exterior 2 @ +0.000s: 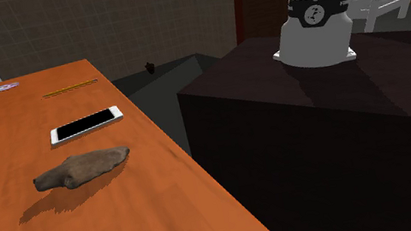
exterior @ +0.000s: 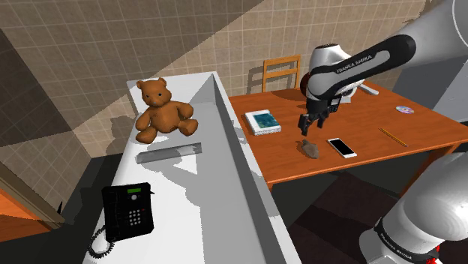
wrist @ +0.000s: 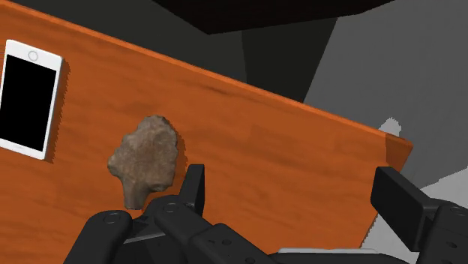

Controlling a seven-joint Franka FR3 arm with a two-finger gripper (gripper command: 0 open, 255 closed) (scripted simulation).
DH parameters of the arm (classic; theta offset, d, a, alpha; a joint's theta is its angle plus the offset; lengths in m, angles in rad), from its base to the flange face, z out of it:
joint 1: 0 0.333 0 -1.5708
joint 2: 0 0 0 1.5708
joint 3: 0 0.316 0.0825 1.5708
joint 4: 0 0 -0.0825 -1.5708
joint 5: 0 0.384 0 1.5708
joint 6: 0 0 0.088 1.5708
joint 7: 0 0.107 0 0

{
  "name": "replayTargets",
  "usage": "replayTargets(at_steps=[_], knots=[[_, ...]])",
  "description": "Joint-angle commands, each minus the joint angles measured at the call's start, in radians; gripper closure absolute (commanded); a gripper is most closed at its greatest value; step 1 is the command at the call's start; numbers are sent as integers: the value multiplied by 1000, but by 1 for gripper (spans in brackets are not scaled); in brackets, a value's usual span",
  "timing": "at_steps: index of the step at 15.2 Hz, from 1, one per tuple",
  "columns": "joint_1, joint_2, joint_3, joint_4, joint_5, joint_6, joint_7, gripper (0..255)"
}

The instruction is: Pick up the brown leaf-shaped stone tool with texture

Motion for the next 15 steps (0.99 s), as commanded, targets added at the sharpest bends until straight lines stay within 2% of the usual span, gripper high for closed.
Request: replayTargets(at_steps=[1,8,15], knots=[[-9,84,-13,22,-7,68,0,0],[-45,348,-54,127,-7,246,-8,0],[-95,611,-75,288,27,368,-27,0]])
